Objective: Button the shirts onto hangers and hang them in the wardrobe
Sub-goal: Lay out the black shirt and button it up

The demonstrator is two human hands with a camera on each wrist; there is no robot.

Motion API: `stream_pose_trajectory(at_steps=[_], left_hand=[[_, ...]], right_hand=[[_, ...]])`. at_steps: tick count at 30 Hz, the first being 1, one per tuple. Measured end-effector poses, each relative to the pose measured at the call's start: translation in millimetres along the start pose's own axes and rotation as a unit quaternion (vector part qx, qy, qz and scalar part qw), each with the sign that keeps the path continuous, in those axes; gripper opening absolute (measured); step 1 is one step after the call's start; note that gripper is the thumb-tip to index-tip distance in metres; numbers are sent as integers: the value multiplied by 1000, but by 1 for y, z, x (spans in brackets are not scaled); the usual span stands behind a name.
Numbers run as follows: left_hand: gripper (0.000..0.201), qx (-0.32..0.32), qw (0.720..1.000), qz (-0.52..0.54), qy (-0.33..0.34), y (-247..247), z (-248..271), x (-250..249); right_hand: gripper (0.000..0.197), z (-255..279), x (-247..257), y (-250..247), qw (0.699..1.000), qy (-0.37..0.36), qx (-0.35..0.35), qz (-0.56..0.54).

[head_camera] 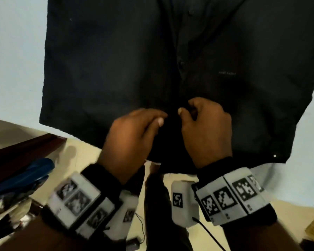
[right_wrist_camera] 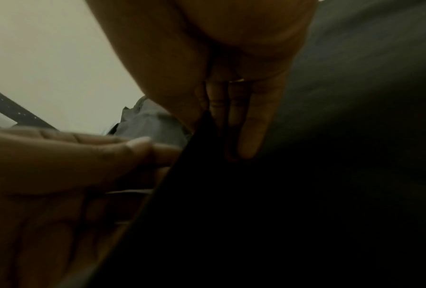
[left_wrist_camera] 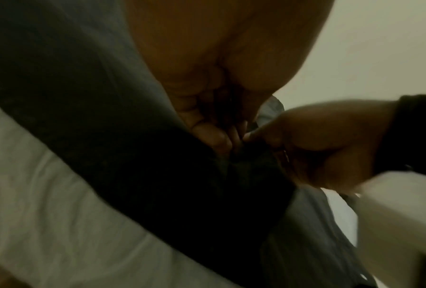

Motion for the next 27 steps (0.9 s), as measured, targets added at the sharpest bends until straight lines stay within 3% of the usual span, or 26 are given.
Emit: stream_pose_trajectory(at_steps=[3,7,12,15,18,22,27], left_hand=[[27,-61,997,-45,30,-10,-22,-4],[24,-15,987,-146,69,17,-37,-18],[11,-13,980,-192,52,26,-40,-17],[4,-14,991,-126,36,14,-36,-9],[5,-12,999,10,-36,-2,-31,6],[5,31,980,173,-94,-10,-23,12],[8,80,950,268,-136,-9,-23,22]], right_hand=[[15,6,-8,-5,998,17,-40,-42],[19,13,-11,-8,996,10,-66,-55],[11,21,-12,7,994,-2,-44,-101],[8,23,-9,16,993,-13,-38,-110],[12,22,1,17,992,-27,-59,-109],[3,22,11,20,986,-41,-89,-133],[5,24,16,21,975,-45,-128,-176]])
Point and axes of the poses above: each hand's wrist, its own z-axis away from the middle knuckle, its own y-axis out of the palm, x = y × z, the point moved 8 cm from there along -z, towards the middle knuckle, and after that the axes turned 11 degrees about -y, right-handed, at the moved point
